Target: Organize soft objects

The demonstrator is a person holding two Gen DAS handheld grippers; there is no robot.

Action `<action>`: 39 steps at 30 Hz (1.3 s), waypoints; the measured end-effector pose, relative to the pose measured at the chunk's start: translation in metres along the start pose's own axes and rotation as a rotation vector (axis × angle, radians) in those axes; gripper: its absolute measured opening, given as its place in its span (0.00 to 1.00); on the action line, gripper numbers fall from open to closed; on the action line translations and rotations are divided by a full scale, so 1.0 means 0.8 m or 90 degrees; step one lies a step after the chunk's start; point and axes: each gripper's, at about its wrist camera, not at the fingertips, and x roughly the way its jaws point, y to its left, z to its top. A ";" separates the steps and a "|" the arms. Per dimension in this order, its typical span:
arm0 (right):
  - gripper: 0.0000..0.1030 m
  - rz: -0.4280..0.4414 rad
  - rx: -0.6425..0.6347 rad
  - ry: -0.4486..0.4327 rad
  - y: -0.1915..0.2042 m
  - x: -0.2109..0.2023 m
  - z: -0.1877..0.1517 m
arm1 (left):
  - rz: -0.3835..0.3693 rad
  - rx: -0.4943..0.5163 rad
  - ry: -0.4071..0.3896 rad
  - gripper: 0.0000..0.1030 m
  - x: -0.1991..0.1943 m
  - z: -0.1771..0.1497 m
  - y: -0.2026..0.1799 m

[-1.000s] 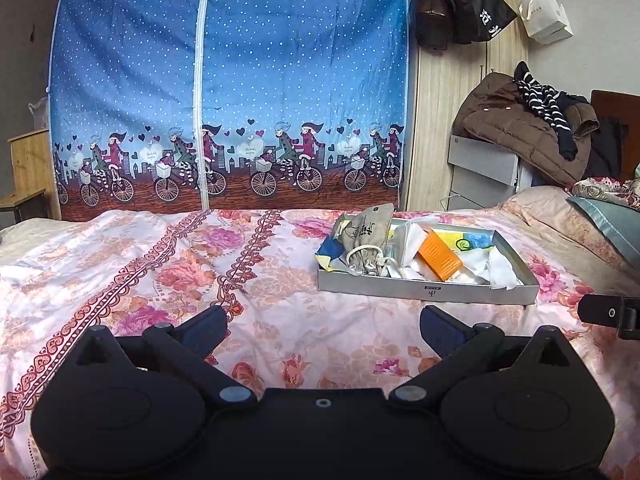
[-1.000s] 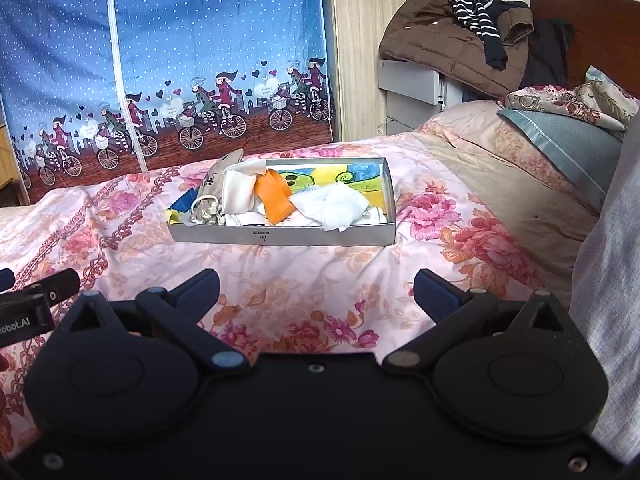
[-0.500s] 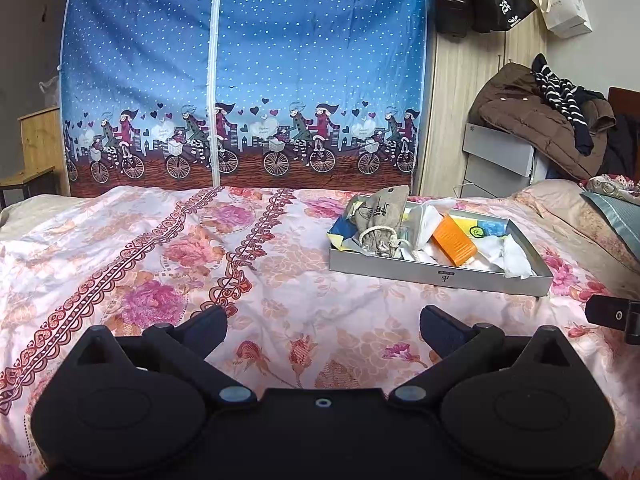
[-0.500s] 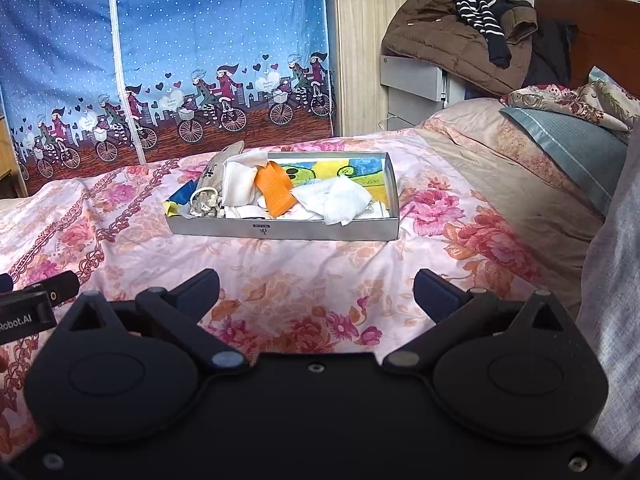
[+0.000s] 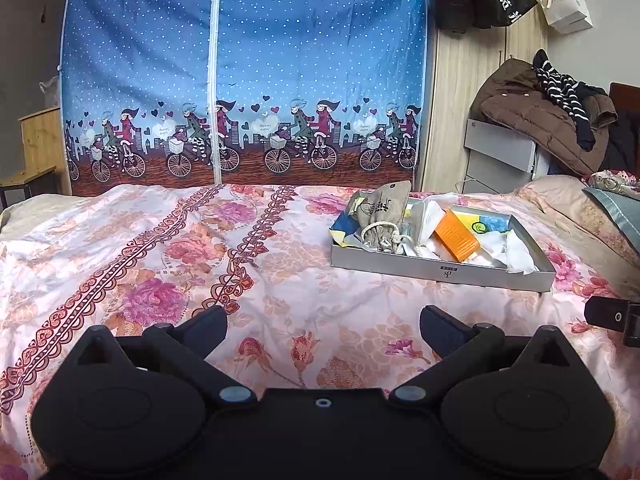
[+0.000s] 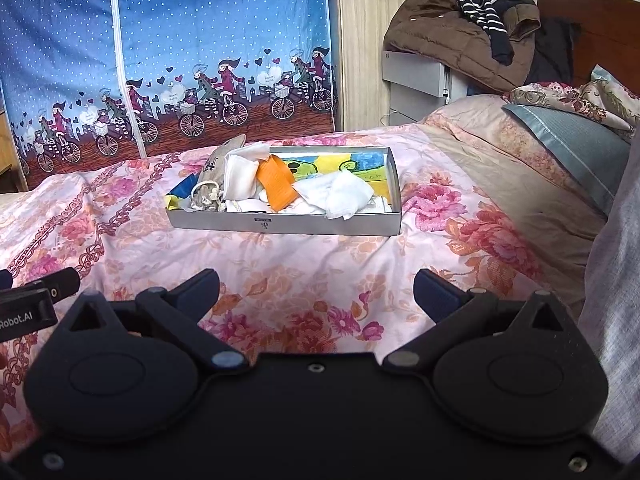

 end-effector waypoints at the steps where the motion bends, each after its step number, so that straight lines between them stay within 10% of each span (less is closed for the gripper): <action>1: 1.00 0.000 0.000 0.000 0.000 0.000 0.000 | 0.000 0.000 0.000 0.99 0.000 0.000 0.000; 39: 1.00 -0.003 0.001 0.008 0.009 0.000 -0.002 | 0.003 0.004 0.005 0.99 0.001 -0.004 0.003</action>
